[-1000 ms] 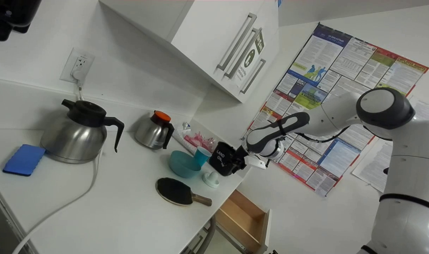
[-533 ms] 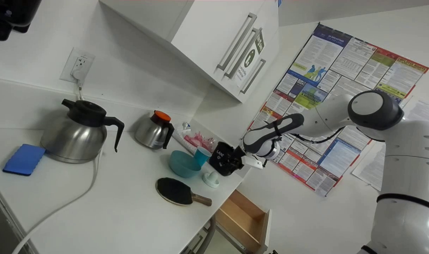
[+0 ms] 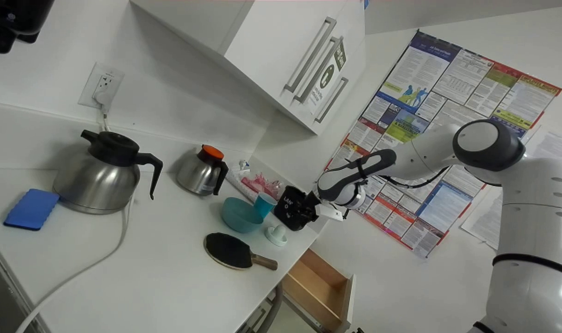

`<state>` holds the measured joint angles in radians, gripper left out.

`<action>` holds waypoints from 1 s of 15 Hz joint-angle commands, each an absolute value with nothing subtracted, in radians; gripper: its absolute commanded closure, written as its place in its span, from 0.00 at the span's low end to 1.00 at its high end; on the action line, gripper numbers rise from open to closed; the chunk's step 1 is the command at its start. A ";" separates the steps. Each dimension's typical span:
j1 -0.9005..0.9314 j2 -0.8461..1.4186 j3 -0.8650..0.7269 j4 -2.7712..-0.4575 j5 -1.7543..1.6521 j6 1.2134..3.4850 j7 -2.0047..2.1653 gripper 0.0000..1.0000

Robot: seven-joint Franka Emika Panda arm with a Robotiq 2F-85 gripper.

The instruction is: Put the white object in the open drawer and close the drawer, pour the contents of the blue cup into the blue bowl

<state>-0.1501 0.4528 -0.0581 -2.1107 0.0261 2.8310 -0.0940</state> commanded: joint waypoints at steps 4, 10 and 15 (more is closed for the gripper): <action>-0.153 0.461 -0.061 -2.092 0.019 2.819 -0.098 0.00; -0.152 0.462 -0.049 -2.104 0.028 2.837 -0.098 0.00; -0.143 0.503 -0.057 -2.075 0.007 2.886 -0.101 0.00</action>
